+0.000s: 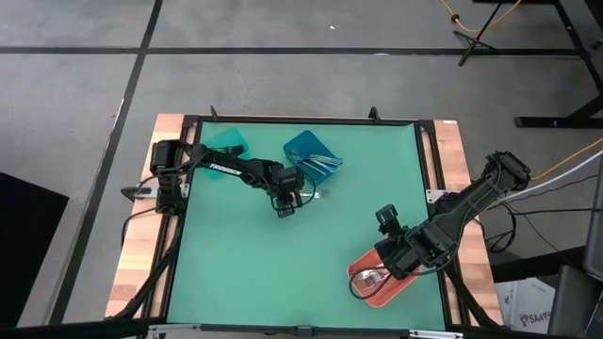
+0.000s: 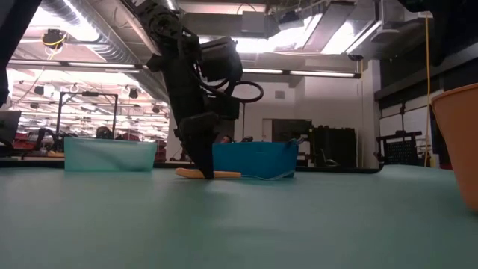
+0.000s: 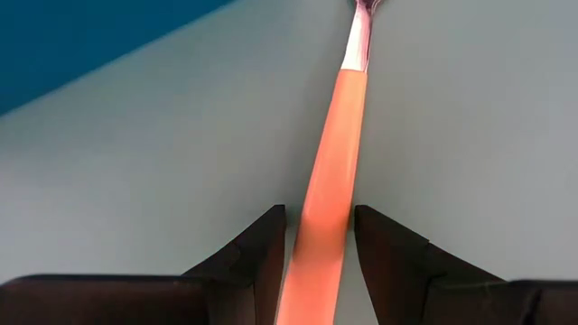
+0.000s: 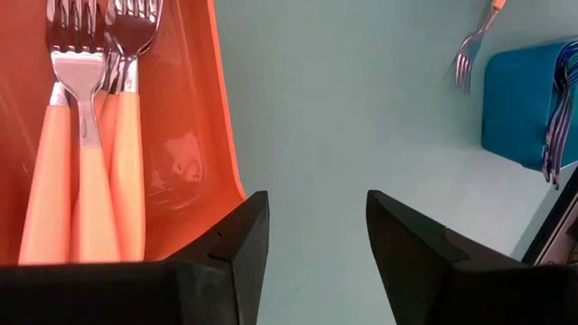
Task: Sort silverware by color (type)
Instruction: Put the orange fork into the orange bin
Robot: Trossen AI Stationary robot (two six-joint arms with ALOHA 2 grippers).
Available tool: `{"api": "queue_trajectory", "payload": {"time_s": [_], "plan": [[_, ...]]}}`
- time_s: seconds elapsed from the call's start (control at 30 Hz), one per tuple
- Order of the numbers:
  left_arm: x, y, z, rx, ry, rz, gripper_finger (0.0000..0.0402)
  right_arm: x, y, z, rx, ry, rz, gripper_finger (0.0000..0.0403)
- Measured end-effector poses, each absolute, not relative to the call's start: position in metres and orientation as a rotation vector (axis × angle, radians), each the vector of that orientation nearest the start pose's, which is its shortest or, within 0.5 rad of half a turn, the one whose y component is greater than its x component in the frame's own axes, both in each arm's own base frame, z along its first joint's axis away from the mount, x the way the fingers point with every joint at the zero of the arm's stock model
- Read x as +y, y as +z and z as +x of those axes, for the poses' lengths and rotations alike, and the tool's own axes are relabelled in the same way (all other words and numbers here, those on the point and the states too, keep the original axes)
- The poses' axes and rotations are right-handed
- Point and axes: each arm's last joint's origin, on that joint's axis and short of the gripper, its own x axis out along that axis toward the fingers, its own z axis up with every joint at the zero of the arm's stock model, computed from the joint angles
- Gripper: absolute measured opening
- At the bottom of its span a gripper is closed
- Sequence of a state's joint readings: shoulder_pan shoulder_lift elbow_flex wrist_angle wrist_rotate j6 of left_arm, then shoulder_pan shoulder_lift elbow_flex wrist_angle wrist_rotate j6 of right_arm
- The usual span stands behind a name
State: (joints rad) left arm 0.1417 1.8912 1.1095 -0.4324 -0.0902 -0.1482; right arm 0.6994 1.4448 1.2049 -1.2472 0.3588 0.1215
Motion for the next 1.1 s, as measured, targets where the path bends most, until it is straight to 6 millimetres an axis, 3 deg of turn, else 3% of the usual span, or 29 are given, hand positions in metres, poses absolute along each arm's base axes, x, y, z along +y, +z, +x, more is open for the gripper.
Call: {"api": "queue_trajectory", "payload": {"time_s": [0.7, 1.1], "plan": [[0.033, 0.133, 0.351, 1.200, 0.300, -0.077, 0.0126, 0.148, 0.272, 0.191, 1.329, 0.187, -0.671, 0.0172], [0.032, 0.133, 0.351, 1.201, 0.292, -0.092, 0.0062, 0.126, 0.301, 0.167, 1.211, 0.104, -0.570, 0.0172]]}}
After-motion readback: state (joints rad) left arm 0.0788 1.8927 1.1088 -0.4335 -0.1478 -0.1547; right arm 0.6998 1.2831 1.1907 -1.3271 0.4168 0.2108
